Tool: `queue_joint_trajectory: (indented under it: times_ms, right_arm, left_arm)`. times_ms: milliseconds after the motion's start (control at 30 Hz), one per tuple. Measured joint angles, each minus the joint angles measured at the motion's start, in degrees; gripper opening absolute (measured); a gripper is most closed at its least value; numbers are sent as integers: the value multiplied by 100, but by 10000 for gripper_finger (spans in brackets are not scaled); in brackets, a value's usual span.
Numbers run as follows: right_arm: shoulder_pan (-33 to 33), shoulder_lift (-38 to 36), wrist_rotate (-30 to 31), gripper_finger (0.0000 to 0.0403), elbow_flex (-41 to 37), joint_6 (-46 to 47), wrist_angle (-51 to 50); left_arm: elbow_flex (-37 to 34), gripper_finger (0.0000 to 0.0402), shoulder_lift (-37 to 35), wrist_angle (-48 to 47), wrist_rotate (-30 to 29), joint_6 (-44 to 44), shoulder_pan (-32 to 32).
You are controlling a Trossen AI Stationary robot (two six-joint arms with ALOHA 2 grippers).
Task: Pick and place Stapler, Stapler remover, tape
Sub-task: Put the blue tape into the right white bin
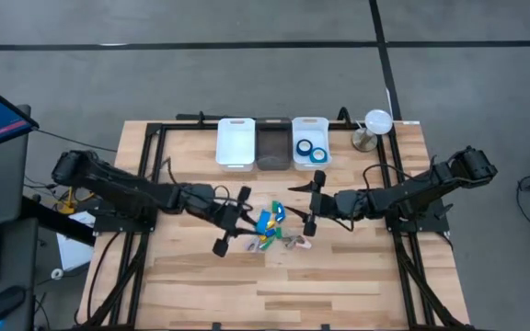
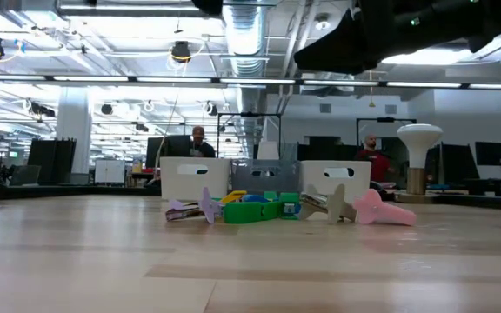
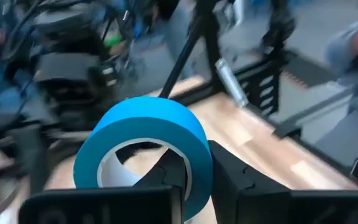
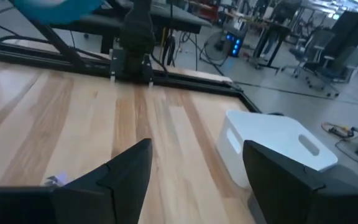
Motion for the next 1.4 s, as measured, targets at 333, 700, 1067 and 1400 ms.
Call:
queue_joint_trajectory:
  times_ms: [333, 700, 1067, 1400]
  right_arm:
    - [44, 0, -57, 244, 0, 16, 280]
    - [-59, 31, -510, 244, 461, -158, 707]
    - [61, 962, -1330, 244, 996, 190, 671]
    - [32, 1616, -1324, 244, 1439, 146, 687]
  left_arm:
    - [-1537, 32, 1106, 4335, 110, -522, -63]
    - [-1552, 33, 1200, 4372, 49, -950, -92]
    - [-1552, 33, 1199, 4271, -425, -1104, -95]
    - [-1552, 33, 1199, 4184, -485, -1228, -100]
